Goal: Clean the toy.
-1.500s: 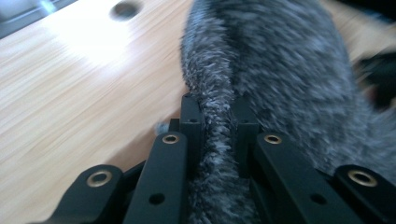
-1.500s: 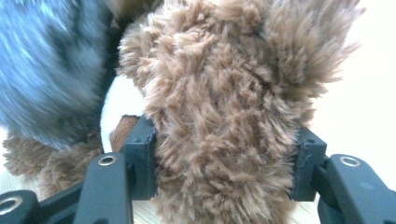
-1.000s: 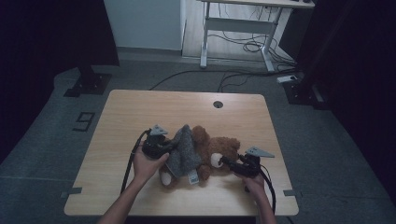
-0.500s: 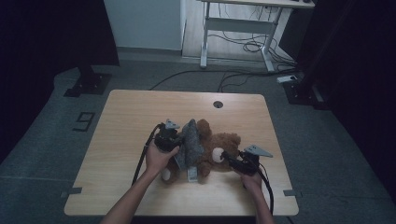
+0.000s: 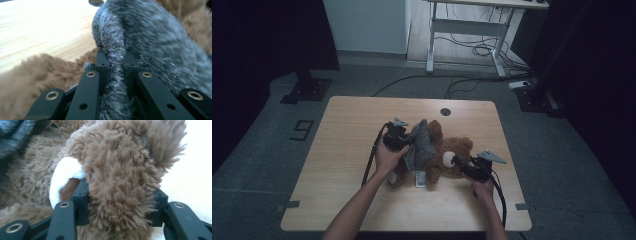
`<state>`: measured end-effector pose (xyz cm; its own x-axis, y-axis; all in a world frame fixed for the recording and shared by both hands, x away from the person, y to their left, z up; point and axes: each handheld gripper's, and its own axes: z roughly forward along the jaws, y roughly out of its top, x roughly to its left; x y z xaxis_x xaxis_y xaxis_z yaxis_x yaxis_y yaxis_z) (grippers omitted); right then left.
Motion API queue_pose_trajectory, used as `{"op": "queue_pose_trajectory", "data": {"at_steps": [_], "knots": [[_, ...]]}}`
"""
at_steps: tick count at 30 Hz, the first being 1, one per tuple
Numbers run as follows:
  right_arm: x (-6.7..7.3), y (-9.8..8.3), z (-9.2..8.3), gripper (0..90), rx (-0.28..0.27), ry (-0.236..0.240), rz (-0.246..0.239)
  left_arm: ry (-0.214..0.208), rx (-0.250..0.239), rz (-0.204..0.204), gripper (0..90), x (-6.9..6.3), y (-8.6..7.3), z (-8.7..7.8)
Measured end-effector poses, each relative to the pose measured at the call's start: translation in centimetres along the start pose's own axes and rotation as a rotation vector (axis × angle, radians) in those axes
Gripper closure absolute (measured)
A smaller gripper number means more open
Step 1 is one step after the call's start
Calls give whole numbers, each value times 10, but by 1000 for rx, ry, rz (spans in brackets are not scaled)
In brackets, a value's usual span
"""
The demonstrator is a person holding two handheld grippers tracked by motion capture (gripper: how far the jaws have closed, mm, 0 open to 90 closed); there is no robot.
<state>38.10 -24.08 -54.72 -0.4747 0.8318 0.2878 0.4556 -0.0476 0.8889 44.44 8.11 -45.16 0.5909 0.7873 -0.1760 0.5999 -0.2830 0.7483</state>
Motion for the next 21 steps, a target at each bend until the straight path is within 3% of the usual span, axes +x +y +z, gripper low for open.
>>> {"op": "queue_pose_trajectory", "data": {"at_steps": [4, 8, 11, 17, 21], "knots": [[3, 0, -3, 480, 10, 2, -17, -21, 26, -12, 780, -2, 13, 13], [4, 0, -5, 465, 14, 6, -23, -33, 46, -2, 784, -6, 10, 23], [5, 0, -7, 436, 13, 22, -21, -46, 38, 14, 793, -7, 0, 17], [10, 5, -20, 179, 62, 67, -32, -70, -9, 61, 800, -15, -33, -4], [14, 13, -32, 129, 71, 68, -67, -100, -36, 62, 801, -18, -49, -14]]}}
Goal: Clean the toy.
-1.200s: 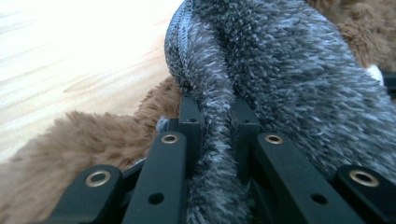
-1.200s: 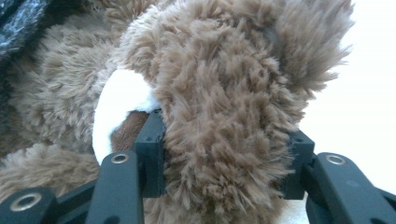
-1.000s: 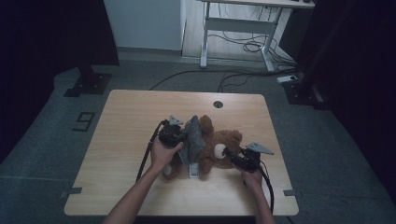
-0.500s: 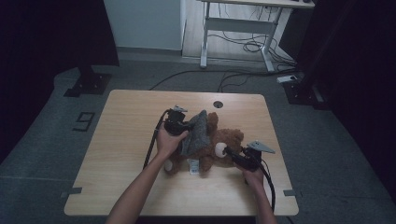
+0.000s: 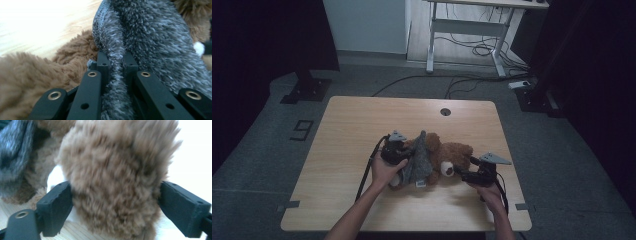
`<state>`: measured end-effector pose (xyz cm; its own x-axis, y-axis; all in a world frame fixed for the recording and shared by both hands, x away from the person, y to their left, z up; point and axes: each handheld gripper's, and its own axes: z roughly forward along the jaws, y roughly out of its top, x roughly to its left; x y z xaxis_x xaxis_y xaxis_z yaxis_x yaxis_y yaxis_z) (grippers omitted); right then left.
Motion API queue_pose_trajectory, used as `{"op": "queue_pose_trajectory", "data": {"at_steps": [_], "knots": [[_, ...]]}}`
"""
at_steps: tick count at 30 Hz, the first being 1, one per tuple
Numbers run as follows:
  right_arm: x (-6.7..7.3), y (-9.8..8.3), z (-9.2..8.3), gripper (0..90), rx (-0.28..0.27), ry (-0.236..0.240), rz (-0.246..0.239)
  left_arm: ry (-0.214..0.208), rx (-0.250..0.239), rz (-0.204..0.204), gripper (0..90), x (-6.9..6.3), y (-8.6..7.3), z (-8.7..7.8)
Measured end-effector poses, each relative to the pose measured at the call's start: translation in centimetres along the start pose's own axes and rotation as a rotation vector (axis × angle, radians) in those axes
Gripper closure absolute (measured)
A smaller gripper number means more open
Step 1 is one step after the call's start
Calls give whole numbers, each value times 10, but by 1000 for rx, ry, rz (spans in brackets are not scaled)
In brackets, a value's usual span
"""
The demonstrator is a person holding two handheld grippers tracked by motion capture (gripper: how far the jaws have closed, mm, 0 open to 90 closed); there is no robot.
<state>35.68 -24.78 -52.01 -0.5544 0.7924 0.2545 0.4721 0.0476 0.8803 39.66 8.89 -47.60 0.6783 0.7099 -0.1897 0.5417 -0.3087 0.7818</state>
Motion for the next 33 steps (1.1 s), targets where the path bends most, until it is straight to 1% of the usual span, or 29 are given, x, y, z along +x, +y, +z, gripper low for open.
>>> {"op": "queue_pose_trajectory", "data": {"at_steps": [1, 3, 5, 7, 8, 9, 11, 12, 14, 16, 18, 20, 21, 22, 24, 26, 28, 29, 30, 31, 32, 33], "knots": [[0, 2, -2, 128, -10, 8, 5, -3, -4, 3, 801, -1, -2, -2], [0, 11, -2, 119, -26, 7, 14, -8, -8, 6, 801, -5, -6, -4], [2, 21, 3, 100, -17, -9, 7, -10, -16, 13, 801, -7, -11, -7], [3, 29, 11, 92, 3, 0, 8, -19, -22, 3, 801, -8, -15, -9], [5, 31, 17, 110, 23, 16, 0, -24, -24, 3, 801, -9, -17, -10], [8, 30, 21, 140, 40, 23, -11, -26, -26, 1, 800, -9, -19, -11], [13, 25, 24, 195, 52, 2, -29, -51, -19, -13, 799, -9, -24, -14], [15, 21, 22, 243, 41, -3, -21, -60, -16, -18, 798, -10, -26, -15], [19, 13, 16, 303, 31, -12, -28, -85, -8, -21, 797, -12, -31, -17], [24, 4, 10, 334, 19, -17, -45, -95, -7, -18, 796, -16, -36, -19], [31, -4, 4, 359, 8, -32, -80, -96, -6, -9, 795, -20, -39, -23], [37, -12, 0, 372, 3, -43, -112, -99, -7, -7, 793, -20, -41, -27], [39, -14, -1, 374, 4, -45, -113, -103, -13, -13, 792, -19, -40, -31], [41, -17, -2, 375, 10, -48, -106, -104, -26, -21, 790, -16, -37, -36], [45, -22, -4, 375, 7, -54, -119, -75, -75, -27, 791, -9, -28, -50], [47, -25, -4, 375, -7, -55, -134, -58, -116, -40, 792, -3, -13, -63], [46, -26, -5, 375, -7, -48, -144, -49, -138, -30, 792, -2, 4, -69], [46, -27, -6, 375, -8, -45, -152, -48, -147, -22, 791, -5, 16, -69], [46, -28, -6, 375, -12, -41, -156, -51, -143, -12, 791, -6, 23, -67], [46, -28, -6, 375, -14, -39, -158, -57, -137, -4, 791, -10, 34, -62], [45, -29, -7, 375, -14, -35, -164, -66, -134, -4, 790, -13, 40, -56], [45, -29, -7, 374, -15, -33, -167, -78, -119, -5, 789, -17, 47, -48]]}}
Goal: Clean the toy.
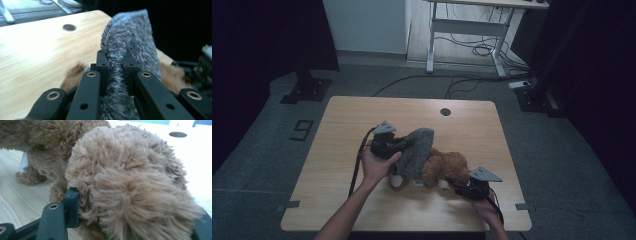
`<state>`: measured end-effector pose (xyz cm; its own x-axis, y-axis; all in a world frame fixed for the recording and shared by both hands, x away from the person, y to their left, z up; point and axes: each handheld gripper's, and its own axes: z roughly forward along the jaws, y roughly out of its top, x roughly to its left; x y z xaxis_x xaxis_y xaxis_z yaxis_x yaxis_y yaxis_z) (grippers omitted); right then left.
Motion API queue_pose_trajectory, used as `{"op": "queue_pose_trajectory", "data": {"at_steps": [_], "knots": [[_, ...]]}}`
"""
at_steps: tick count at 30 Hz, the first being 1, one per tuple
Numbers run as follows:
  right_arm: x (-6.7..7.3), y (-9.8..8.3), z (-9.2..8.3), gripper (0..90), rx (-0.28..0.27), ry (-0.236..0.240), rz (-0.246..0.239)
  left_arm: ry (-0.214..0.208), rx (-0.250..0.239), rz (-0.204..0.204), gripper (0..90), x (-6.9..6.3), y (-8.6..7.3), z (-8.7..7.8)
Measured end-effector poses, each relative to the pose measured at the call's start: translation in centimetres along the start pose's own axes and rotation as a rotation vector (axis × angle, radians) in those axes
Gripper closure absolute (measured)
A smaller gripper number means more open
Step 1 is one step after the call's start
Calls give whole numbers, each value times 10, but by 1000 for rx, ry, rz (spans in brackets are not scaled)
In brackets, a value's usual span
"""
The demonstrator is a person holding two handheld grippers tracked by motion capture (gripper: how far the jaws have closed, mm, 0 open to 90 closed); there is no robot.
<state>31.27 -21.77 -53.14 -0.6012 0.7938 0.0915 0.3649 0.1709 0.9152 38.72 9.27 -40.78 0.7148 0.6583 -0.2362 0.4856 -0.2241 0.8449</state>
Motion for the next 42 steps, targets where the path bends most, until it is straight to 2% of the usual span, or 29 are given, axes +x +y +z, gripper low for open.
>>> {"op": "queue_pose_trajectory", "data": {"at_steps": [3, 5, 7, 8, 9, 12, 15, 16, 18, 22, 26, 28, 29, 31, 33, 35, 38, 40, 42], "knots": [[0, -2, -1, 374, -5, 6, -14, -15, 69, 18, 787, -12, 9, 35], [-1, -3, -3, 373, -7, 14, -28, -9, 124, 36, 785, -18, 7, 57], [-2, -4, -4, 372, -9, 22, -36, -30, 172, 29, 787, -20, 0, 72], [-2, -5, -5, 371, -11, 25, -36, -33, 202, 27, 788, -20, -5, 78], [-3, -6, -5, 369, -12, 29, -40, -31, 210, 24, 790, -20, -8, 79], [-5, -6, -7, 334, -15, 47, -45, -45, 212, 4, 792, -18, -16, 74], [-7, -3, -13, 229, -20, 72, -28, -48, 194, 8, 793, -20, -24, 67], [-10, -1, -18, 208, -11, 98, -2, -50, 186, 7, 793, -21, -26, 66], [-16, -1, -27, 196, -29, 126, 33, -56, 165, 2, 793, -22, -31, 63], [-24, 3, -40, 160, -83, 126, 110, -66, 139, 10, 794, -27, -42, 58], [-19, 8, -29, 124, -45, 135, 98, -75, 116, 20, 795, -33, -52, 50], [-14, 9, -19, 56, -20, 141, 81, -71, 93, 26, 796, -36, -62, 42], [-11, 9, -14, 21, 7, 147, 66, -76, 85, 26, 796, -37, -65, 40], [-9, 9, -10, 0, 65, 141, 74, -88, 73, 26, 797, -38, -72, 35], [-8, 5, -7, 3, 102, 155, 98, -98, 64, 29, 797, -40, -79, 29], [-6, 1, -9, 65, 89, 156, 91, -97, 53, 39, 797, -42, -86, 25], [-1, -2, -9, 142, 76, 145, 67, -65, 15, 58, 797, -45, -94, 23], [2, -5, -6, 208, 49, 111, 47, -54, -10, 53, 798, -45, -98, 25], [3, -6, -3, 266, 26, 74, 53, -61, -24, 31, 797, -42, -98, 28]]}}
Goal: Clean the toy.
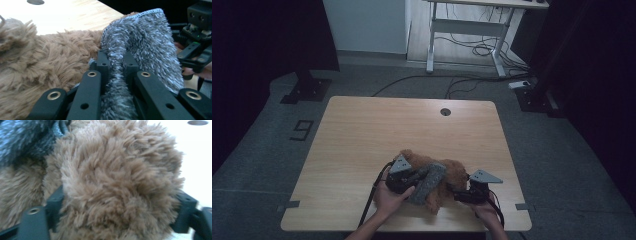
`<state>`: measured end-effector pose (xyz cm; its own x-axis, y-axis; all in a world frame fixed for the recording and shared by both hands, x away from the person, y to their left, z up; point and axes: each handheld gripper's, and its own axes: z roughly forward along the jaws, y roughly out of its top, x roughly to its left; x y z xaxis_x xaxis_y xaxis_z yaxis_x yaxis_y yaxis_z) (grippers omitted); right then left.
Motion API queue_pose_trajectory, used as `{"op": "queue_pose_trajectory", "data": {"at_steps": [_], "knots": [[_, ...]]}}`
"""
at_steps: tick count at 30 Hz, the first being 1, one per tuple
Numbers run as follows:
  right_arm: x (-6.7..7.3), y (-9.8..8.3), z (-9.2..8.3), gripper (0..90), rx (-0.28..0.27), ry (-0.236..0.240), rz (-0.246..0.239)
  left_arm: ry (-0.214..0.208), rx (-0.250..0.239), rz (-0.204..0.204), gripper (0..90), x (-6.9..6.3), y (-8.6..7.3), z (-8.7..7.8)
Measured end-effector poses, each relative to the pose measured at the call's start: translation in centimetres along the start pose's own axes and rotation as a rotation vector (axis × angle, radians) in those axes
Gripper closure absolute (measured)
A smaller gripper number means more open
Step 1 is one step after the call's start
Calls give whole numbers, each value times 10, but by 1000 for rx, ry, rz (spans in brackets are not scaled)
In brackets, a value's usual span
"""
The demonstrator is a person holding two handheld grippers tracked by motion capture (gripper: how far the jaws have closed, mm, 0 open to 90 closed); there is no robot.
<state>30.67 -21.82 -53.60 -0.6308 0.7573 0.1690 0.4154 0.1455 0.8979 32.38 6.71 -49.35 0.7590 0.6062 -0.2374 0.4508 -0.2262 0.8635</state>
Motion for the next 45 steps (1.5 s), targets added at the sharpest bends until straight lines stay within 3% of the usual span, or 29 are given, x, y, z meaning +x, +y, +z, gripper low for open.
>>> {"op": "queue_pose_trajectory", "data": {"at_steps": [4, 6, 11, 16, 19, 24, 27, 30, 32, 33, 38, 45], "knots": [[-4, 3, 5, 355, -28, -59, 10, -8, -17, -46, 798, 9, 7, 9], [-9, 5, 9, 387, -48, -96, 4, 18, -32, -45, 798, 10, 12, 16], [-23, 10, 15, 430, -77, -150, 23, 38, -50, -45, 797, 11, 21, 34], [-29, 12, 13, 446, -92, -203, 18, 23, -35, -47, 797, 18, 31, 47], [-27, 10, 10, 448, -98, -197, 16, 19, -8, -49, 795, 18, 39, 43], [-17, 10, 6, 451, -94, -191, -11, 24, 38, -1, 791, 2, 59, 41], [-13, 9, 4, 449, -98, -197, -27, 26, 52, 50, 787, -16, 68, 54], [-11, 8, 2, 450, -97, -201, -29, 58, 88, 111, 786, -32, 73, 70], [-12, 7, 0, 451, -95, -200, -26, 78, 106, 122, 786, -31, 72, 72], [-14, 5, -1, 451, -99, -194, -22, 87, 110, 121, 786, -28, 71, 71], [-13, 5, -1, 451, -102, -181, -20, 133, 87, 30, 790, 3, 60, 44], [-13, 4, -1, 451, -103, -179, -9, 162, 64, 13, 791, 23, 52, 7]]}}
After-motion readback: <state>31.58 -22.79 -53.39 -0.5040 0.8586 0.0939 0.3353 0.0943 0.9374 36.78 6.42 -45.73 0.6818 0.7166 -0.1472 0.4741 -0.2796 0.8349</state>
